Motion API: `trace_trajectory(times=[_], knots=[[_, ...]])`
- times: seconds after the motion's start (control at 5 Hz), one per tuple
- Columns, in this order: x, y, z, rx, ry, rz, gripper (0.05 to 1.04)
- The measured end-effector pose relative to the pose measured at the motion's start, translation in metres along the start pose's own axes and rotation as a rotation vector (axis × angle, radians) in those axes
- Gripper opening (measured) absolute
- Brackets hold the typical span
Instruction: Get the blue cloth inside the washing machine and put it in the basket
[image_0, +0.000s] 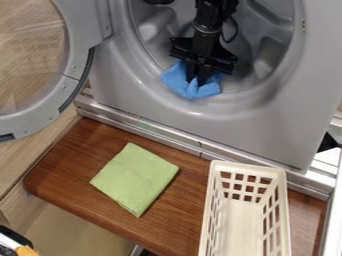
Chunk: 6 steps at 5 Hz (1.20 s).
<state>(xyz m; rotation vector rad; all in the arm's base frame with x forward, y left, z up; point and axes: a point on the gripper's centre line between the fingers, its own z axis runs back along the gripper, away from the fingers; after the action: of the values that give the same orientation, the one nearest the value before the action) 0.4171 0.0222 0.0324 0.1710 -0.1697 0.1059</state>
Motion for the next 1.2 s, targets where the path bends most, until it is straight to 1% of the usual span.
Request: trace_trajectory(times=[0.2,0.4,0.6,0.8,1.0,1.2], knots=[[-0.007,0.003,0.006,0.004,-0.012,0.007,0.087],[-0.019,0.01,0.024,0.023,-0.002,0.065,0.082],[-0.034,0.011,0.055,-0.021,-0.002,0.153,0.082],[-0.063,0.01,0.07,-0.064,0.019,0.209,0.082],[-0.097,-0.012,0.079,-0.082,0.054,0.21,0.082],[-0.13,-0.042,0.085,-0.116,0.044,0.166,0.082]])
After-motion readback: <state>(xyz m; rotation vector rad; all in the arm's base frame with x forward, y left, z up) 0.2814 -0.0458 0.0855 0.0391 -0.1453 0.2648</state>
